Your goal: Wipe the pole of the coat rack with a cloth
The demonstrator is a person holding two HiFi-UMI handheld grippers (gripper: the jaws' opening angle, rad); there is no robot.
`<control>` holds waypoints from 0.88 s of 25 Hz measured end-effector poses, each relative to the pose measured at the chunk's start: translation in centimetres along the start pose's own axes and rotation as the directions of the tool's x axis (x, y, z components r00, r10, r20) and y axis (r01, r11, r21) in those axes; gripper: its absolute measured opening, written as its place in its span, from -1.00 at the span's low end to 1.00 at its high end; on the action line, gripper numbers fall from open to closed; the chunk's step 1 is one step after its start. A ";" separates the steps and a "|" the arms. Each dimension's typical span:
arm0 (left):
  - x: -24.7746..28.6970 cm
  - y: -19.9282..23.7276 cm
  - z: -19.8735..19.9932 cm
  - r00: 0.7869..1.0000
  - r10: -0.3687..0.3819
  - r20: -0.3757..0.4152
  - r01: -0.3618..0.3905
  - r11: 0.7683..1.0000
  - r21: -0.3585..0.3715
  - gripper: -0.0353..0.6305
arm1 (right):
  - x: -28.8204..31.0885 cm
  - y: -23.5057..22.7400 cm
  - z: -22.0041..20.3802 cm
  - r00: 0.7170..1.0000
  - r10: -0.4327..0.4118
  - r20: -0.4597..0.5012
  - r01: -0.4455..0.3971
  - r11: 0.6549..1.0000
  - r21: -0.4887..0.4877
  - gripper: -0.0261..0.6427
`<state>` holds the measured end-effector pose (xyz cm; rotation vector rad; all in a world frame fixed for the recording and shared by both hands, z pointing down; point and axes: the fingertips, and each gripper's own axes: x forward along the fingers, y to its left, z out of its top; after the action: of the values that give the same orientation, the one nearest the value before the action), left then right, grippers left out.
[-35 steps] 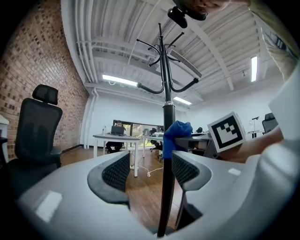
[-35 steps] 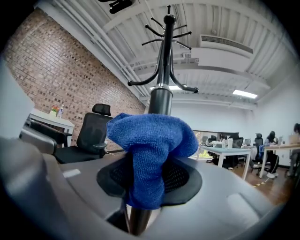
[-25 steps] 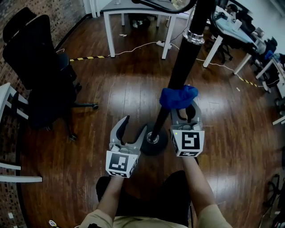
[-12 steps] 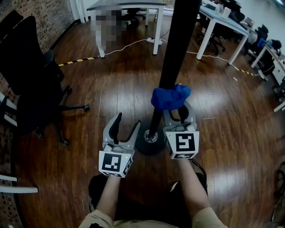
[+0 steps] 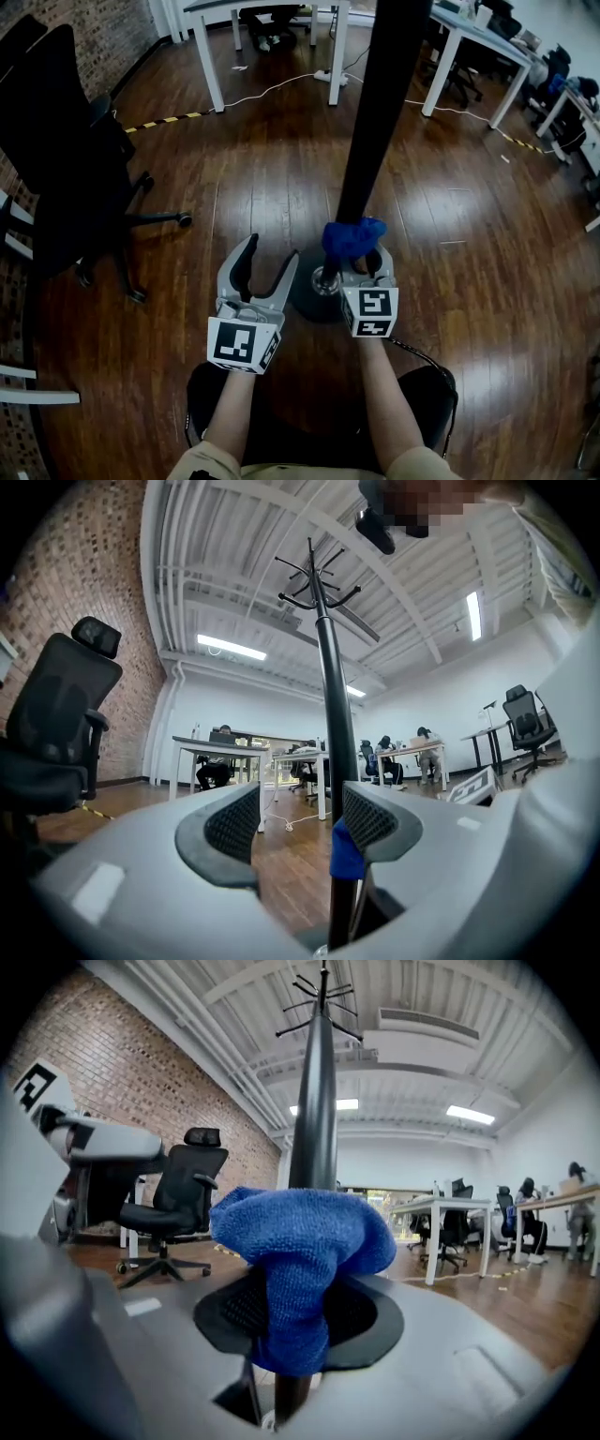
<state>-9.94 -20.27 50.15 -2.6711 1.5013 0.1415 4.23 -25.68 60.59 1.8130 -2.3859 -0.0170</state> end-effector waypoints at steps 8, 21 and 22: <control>-1.1 1.1 -2.0 0.999 0.040 -0.015 -0.040 0.999 -0.014 -0.13 | 1.8 0.8 -12.7 0.991 -0.069 -0.115 0.073 0.997 0.035 -0.46; -1.9 0.8 -6.7 0.996 0.061 -0.071 -0.063 0.998 -0.025 -0.13 | 3.2 1.9 -25.3 0.964 -0.017 -0.264 0.066 0.982 0.178 -0.46; -2.0 1.0 -7.0 0.995 0.068 -0.076 -0.070 0.997 -0.026 -0.13 | 3.4 2.1 -26.6 0.956 -0.009 -0.294 0.063 0.982 0.176 -0.46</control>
<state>-11.57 -19.86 57.34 -2.6766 1.6263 0.0681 4.61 -26.32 87.45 1.7878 -2.2066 0.4510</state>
